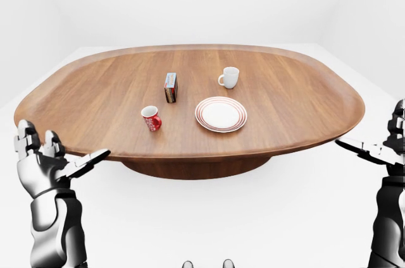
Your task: Pick up the red mug and put it on the plate
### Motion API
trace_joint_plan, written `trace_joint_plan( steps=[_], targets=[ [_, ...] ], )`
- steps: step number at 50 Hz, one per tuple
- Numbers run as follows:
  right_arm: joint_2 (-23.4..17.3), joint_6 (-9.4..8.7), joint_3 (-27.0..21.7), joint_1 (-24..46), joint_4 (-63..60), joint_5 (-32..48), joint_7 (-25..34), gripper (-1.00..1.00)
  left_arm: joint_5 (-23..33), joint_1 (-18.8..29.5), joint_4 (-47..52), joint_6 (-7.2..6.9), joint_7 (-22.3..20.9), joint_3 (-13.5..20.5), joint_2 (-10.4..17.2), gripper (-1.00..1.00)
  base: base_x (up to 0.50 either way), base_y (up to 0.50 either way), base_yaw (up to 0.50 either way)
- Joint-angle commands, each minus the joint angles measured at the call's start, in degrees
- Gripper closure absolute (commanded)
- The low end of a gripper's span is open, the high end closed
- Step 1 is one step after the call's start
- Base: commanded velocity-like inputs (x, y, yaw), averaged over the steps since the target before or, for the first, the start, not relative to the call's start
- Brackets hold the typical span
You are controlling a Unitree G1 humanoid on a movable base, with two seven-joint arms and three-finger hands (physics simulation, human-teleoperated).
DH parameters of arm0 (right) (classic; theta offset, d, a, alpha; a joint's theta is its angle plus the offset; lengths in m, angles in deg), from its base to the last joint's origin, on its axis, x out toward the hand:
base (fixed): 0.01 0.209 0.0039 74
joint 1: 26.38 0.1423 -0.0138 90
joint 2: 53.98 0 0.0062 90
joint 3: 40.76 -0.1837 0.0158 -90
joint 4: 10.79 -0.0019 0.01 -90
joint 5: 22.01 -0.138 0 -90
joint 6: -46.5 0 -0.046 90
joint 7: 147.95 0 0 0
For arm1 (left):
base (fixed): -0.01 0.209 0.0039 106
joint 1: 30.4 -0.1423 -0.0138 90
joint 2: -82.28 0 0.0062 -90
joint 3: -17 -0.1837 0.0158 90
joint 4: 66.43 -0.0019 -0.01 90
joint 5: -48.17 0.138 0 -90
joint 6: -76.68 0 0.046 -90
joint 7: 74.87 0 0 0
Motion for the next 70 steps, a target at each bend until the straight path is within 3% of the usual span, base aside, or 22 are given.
trace_joint_plan(
  steps=[1, 17, 56, 70],
  targets=[
    [-2.52, 0.0, -5.57, -0.76, 1.37, -3.41, -0.24, -1.0, -4.94, -0.81, -0.5, 0.0, 4.29, 5.29, 1.92, -1.0, 0.0, 0.0, 0.0],
    [-2.47, 0.0, -4.12, -0.94, 1.29, -1.97, -0.47, -1.0, -4.4, -1.21, -0.78, 0.12, 4.89, 5.24, 2.0, -1.0, 0.04, 0.0, 0.0],
    [-1.82, 0.0, -4.17, -0.88, 0.36, -1.14, 0.64, -1.0, -3.77, -1.27, 0.08, 0.01, 4.96, 5.03, 1.52, -1.0, 0.33, 0.0, 0.0],
    [-1.79, 0.0, -3.94, -0.76, 1.19, -0.82, 1.08, -1.0, -3.66, -1.27, -0.53, 0.65, 4.86, 4.81, 1.5, -1.0, 0.33, 0.0, 0.0]
  ],
)
